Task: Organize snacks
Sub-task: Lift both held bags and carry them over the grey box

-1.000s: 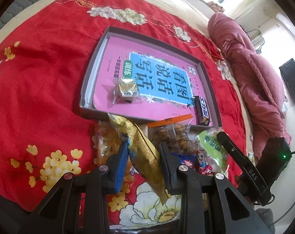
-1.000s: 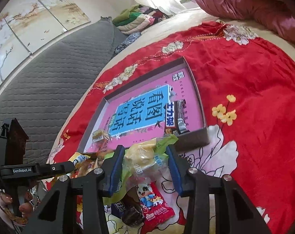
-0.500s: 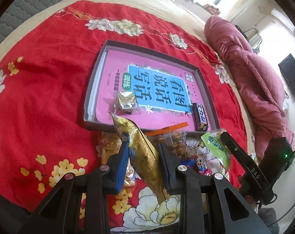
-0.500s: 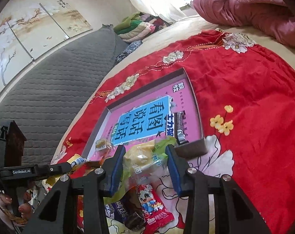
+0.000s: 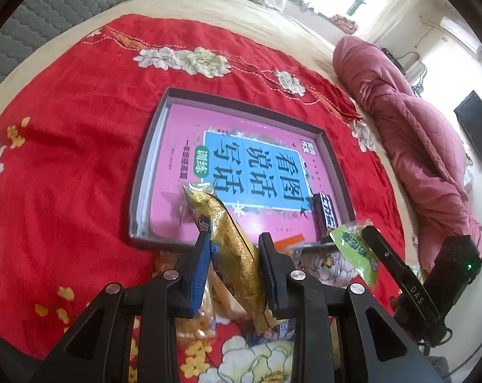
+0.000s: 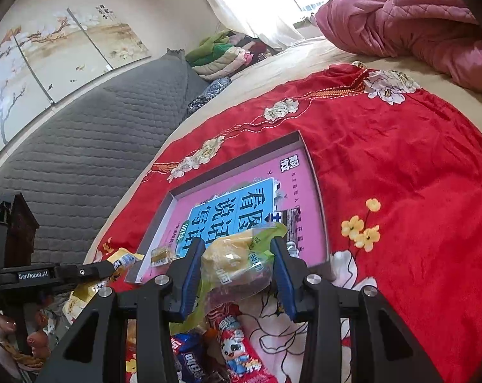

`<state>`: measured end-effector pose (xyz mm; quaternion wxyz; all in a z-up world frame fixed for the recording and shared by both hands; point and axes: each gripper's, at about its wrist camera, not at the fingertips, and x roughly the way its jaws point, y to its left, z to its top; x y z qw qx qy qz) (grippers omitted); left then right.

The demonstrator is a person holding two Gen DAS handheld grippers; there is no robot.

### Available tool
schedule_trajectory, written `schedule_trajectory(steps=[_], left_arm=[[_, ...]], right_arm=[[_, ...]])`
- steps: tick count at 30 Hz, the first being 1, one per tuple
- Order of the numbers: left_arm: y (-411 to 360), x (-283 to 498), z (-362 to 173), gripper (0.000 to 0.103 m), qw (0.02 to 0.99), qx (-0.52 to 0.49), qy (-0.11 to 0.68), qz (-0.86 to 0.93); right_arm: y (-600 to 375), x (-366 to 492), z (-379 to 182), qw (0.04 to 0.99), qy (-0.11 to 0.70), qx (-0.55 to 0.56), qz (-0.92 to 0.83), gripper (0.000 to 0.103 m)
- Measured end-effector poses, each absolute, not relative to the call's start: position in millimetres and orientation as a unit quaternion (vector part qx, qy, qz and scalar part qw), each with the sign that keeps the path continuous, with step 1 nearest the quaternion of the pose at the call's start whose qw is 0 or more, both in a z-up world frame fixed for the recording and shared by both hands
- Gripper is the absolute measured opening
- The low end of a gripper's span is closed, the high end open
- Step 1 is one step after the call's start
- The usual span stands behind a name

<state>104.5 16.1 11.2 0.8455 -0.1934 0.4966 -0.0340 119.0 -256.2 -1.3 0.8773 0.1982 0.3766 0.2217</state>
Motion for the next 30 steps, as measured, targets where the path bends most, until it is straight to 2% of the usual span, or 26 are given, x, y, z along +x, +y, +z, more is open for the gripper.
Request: schedule_trajectory(steps=[30], left_arm=[[14,157,-26,0.032,0.859,-0.161,0.486,-0.005]], right_arm=[[-249,144,-17,0.893,0.375,0.159,0.191,0.043]])
